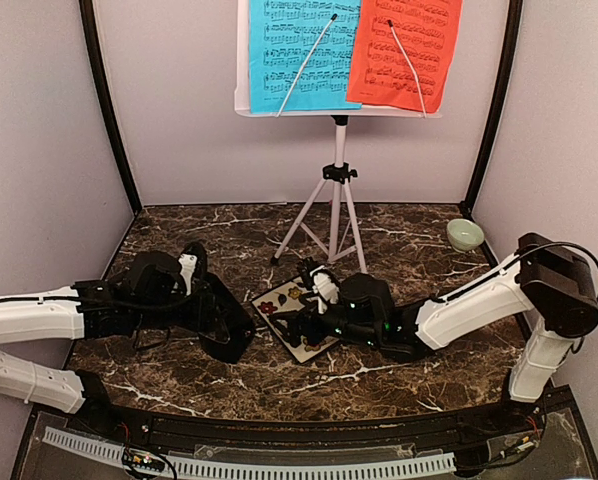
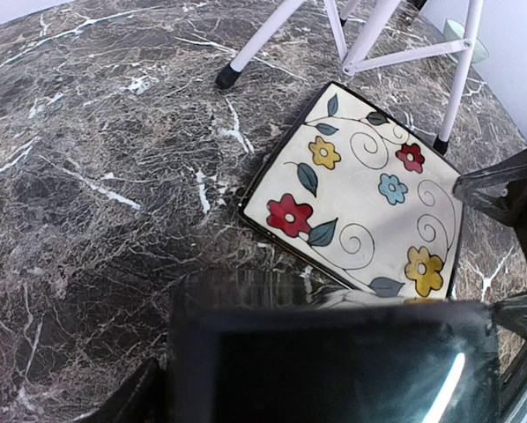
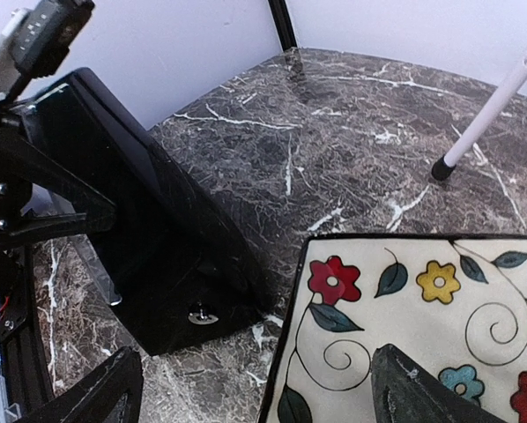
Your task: Set up the instrument practice props
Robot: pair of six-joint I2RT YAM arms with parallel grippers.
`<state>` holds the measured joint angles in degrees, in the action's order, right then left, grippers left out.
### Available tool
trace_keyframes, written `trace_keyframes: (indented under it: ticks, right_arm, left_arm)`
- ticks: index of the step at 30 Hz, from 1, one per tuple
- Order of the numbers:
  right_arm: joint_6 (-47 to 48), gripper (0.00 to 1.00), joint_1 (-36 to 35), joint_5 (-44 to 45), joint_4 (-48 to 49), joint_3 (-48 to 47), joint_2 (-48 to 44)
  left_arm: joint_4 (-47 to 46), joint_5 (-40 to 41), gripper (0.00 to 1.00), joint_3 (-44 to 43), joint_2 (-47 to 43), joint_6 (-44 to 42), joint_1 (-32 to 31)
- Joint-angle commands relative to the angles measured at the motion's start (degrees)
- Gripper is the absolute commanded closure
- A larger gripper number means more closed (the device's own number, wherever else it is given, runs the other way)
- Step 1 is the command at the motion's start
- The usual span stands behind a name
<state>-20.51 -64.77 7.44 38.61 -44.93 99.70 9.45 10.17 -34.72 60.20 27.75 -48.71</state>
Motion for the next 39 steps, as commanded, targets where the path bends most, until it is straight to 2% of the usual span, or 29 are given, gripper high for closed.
trace_keyframes:
  ticks: [1,2,4,10,12,14,21,26,32,39]
  right_arm:
    - [1.0,0.12,-0.8,0.0,2.8,-1.7,2.7]
    - [1.6,0.14,-1.2,0.6,3.0,-1.8,3.3]
    - [4.0,0.17,-2.4,2.5,3.6,-2.1,4.0]
    - [13.1,0.27,-6.0,7.0,6.1,-3.2,5.8]
    - [17.1,0.28,-6.8,6.7,8.4,-2.5,5.6]
    - [20.8,0.33,-7.5,8.2,12.3,-1.5,5.4]
    - [32.2,0.52,-8.9,17.0,23.0,-1.7,6.9]
    - [42.9,0.61,-9.8,22.9,26.7,-5.7,10.3]
    - [48.1,0.64,-10.3,24.1,27.8,-9.5,13.0]
    - [50.9,0.63,-10.4,26.6,29.7,-13.3,15.5]
  left_arm:
    - [-1.6,-0.1,0.55,-0.7,-0.1,0.5,-0.1]
    - [-1.8,-0.1,0.62,-1.2,-0.6,0.2,-0.2]
    - [-2.0,0.0,0.68,-2.2,-1.5,-0.6,-0.3]
    - [2.2,0.8,0.73,-8.4,-3.0,-6.2,-0.6]
    - [5.2,1.8,0.8,-12.7,-2.7,-10.2,-1.1]
    - [11.0,6.1,0.85,-17.9,-0.8,-12.7,-2.6]
    - [23.6,15.0,0.88,-31.9,5.0,-16.2,-4.9]
    - [29.3,14.7,0.88,-41.0,8.8,-16.0,-6.0]
    - [36.5,17.0,0.88,-50.2,13.0,-14.9,-7.1]
    - [41.8,19.9,0.88,-57.1,17.2,-13.7,-9.0]
